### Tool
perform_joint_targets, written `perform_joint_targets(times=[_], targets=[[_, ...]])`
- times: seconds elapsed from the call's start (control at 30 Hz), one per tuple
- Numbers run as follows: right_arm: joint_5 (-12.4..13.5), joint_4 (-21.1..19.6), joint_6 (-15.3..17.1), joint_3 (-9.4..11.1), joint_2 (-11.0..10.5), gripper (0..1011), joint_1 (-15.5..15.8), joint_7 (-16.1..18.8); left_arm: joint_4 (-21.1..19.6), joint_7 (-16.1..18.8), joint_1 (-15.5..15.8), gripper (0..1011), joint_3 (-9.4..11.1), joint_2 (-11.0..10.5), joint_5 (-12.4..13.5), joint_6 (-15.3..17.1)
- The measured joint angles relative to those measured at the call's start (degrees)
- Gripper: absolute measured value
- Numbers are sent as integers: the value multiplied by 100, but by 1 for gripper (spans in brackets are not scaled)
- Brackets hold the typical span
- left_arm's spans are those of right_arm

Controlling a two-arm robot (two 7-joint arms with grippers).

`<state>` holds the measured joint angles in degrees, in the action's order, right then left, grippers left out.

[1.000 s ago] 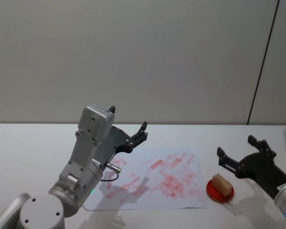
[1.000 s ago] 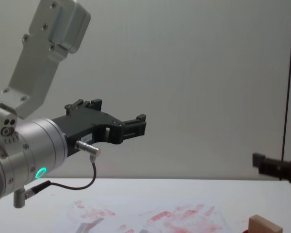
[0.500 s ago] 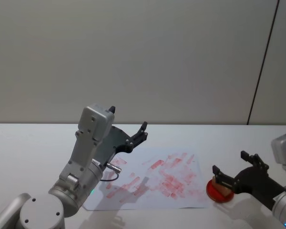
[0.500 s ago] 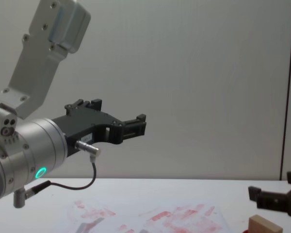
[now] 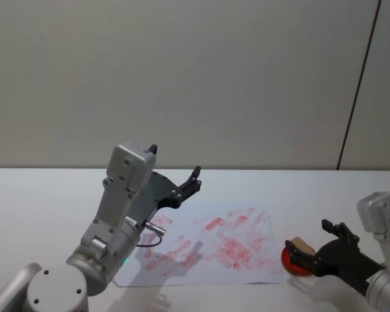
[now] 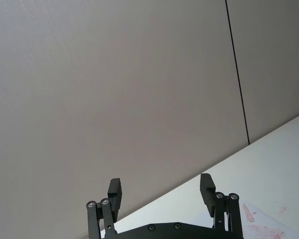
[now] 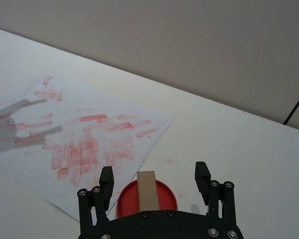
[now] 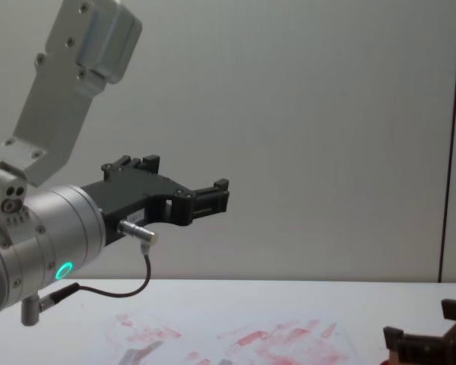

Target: Use the one hand to pick up the stamp and affix it onto the A4 paper.

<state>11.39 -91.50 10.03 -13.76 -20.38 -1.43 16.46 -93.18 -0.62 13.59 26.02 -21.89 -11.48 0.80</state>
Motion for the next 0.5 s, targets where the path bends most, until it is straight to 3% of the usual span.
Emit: perform_joint_targets(times=[0.33, 0.5], targets=[[-65, 124, 131, -40, 25, 998, -33, 113, 0, 0, 0, 1002, 0, 0, 0, 0], [-81, 186, 197, -57, 43, 879, -57, 156, 0, 0, 0, 1002, 0, 0, 0, 0]])
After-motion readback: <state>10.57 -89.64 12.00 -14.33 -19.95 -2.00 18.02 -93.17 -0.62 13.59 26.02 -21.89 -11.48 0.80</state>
